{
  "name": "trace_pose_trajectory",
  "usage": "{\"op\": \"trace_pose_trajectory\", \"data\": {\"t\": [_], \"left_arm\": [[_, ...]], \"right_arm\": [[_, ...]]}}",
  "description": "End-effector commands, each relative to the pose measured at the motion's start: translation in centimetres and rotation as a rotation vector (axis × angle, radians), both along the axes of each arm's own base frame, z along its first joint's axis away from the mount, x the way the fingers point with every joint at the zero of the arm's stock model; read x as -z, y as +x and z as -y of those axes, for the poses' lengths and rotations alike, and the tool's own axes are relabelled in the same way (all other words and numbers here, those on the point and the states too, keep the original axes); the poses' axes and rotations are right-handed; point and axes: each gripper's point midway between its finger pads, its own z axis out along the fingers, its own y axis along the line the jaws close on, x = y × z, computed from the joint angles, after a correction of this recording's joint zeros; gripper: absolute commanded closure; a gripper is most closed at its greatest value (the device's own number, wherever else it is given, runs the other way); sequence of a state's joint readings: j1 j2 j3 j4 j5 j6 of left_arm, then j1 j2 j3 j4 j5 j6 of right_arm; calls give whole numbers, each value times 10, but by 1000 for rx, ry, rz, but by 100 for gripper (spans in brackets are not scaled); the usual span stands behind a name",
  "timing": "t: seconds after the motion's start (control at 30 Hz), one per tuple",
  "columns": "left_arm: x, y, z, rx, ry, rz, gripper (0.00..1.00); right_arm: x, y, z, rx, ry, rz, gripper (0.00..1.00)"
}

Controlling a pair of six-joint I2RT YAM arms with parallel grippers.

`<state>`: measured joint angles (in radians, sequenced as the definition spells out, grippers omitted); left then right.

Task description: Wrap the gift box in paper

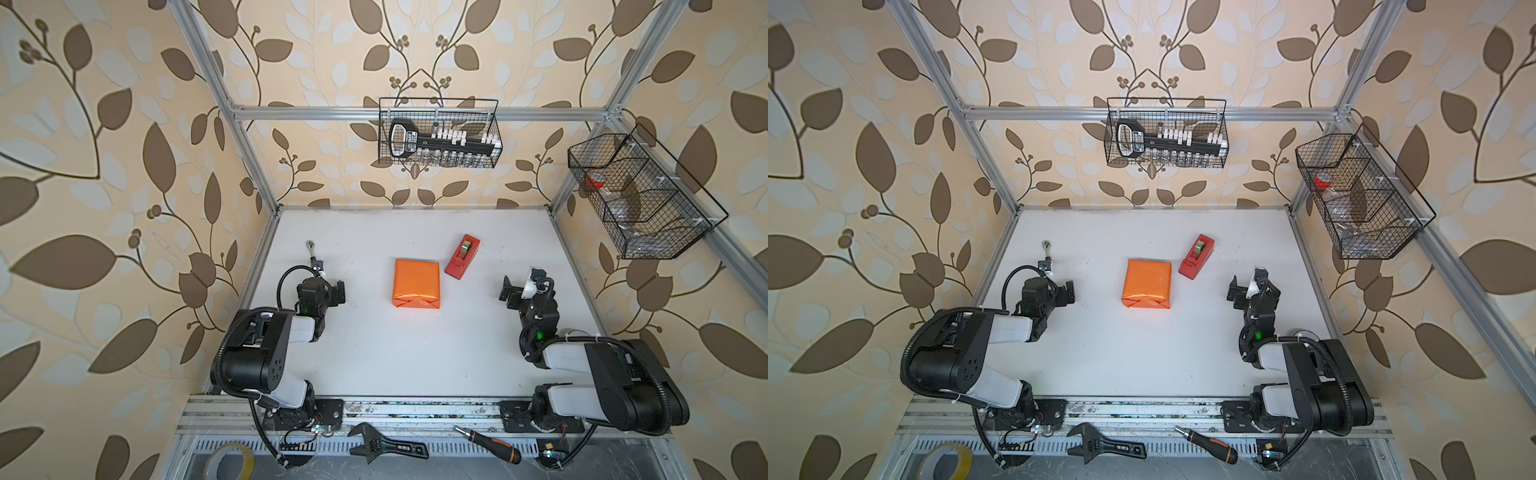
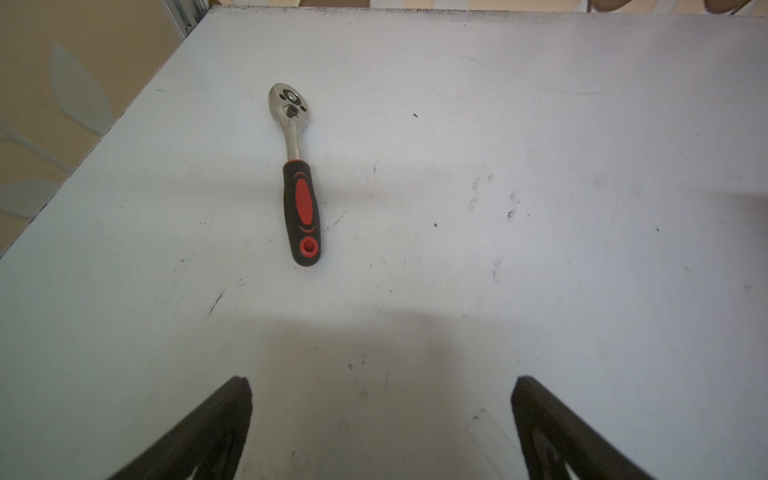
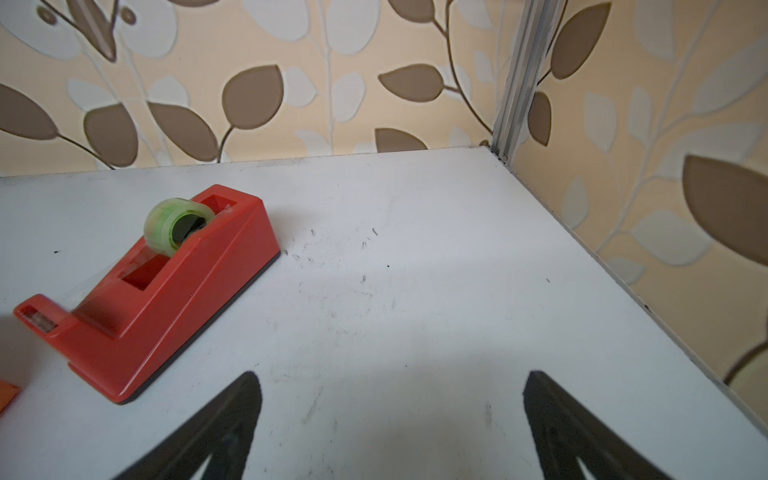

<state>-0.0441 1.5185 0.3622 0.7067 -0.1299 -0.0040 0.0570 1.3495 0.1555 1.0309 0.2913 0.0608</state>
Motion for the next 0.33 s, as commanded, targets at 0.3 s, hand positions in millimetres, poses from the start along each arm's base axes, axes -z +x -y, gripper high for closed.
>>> {"op": "trace_pose_trajectory", "data": {"t": [0.3], "left_arm": [[-24,13,1,3,-18,79,1]], "right_arm": [[-9,2,-2,-10,-25,33,0]]}}
